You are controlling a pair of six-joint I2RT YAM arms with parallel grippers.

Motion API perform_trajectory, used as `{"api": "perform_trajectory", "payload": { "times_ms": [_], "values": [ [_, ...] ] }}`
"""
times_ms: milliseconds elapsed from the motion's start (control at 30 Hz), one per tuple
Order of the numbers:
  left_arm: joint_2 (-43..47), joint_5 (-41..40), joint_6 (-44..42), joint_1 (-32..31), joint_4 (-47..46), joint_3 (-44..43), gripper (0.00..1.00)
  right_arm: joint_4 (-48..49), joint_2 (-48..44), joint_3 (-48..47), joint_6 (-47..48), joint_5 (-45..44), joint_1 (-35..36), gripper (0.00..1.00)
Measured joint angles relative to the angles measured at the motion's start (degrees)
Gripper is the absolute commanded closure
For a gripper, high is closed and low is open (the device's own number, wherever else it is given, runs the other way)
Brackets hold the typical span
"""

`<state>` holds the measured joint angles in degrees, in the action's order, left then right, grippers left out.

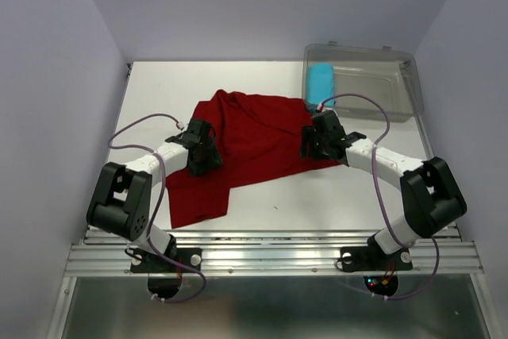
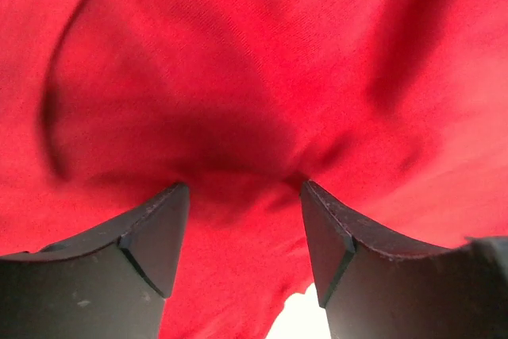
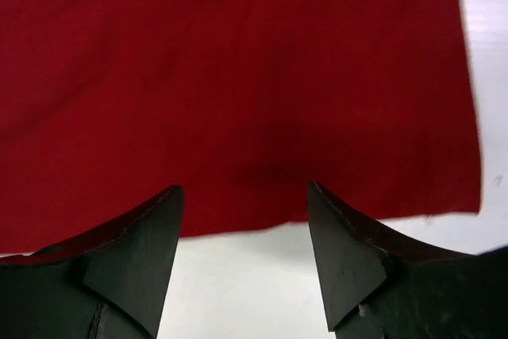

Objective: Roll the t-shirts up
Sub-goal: Flatten out the T-shirt at the center of the board.

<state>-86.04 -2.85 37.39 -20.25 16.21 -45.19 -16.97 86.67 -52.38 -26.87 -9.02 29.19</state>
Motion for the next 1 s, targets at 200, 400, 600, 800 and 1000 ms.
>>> {"api": "perform_trajectory", "payload": {
  "times_ms": [200,400,600,800,1000],
  "values": [
    [-8.02,0.37,-0.44,0.13,-1.68,-8.09,0.32,4.00,7.87,-0.13,0.37,0.44,-5.03,0.33],
    [-16.06,-0.39,-2.69,0.68,-1.27,-17.66,0.32,8.33,7.93,1.84,0.22,1.01,-4.74,0.34],
    [-19.54,-3.15,-5.38,1.20,3.13,-24.41,0.31,11.10,3.32,7.45,-1.79,2.67,-4.76,0.34],
    [-12.20,-6.86,-6.97,2.25,8.33,-24.87,0.29,4.74,-6.71,9.84,-2.99,2.73,-4.74,0.29],
    [7.63,-9.03,-4.44,5.64,10.91,-14.93,0.28,1.68,-14.80,8.24,-2.95,1.90,-4.74,0.23]
  ]
}}
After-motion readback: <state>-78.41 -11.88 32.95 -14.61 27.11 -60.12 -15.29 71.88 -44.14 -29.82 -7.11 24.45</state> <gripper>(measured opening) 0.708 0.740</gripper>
